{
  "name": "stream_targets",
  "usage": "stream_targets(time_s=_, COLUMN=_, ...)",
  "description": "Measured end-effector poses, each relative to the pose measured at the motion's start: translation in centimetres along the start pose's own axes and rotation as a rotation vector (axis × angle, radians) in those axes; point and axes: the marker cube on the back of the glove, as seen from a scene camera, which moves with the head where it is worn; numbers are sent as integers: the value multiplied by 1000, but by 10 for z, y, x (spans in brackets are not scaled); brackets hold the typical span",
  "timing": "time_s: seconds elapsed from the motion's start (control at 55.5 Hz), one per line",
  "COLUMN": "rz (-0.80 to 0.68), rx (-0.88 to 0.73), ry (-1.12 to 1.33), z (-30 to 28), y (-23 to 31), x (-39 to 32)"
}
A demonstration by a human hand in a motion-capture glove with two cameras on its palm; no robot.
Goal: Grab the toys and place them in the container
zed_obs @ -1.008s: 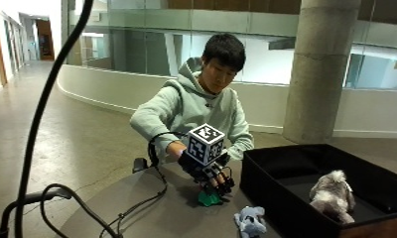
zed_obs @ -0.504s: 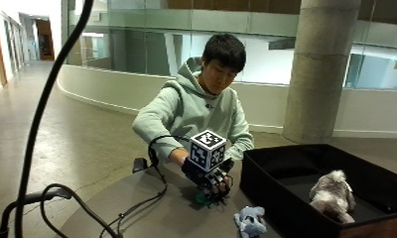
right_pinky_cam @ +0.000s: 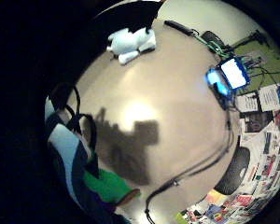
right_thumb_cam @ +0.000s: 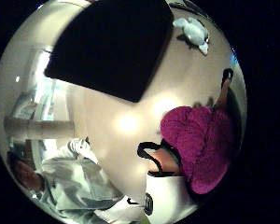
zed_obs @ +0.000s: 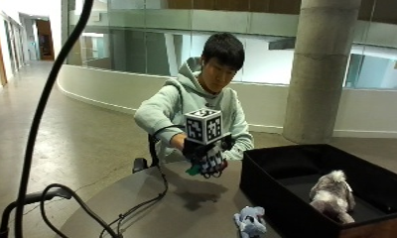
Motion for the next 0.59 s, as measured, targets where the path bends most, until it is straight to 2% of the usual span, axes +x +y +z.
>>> stream_targets(time_s=0.324, rz=-79, rx=161, ry=61, z=-136, y=-57, x=-67)
stream_targets(time_s=0.468, rz=-167, rx=257, ry=116, z=-164, y=-96, x=-100)
stream_targets(time_s=0.594, rz=-187, rx=276, ry=68, z=-166, y=-117, x=-153)
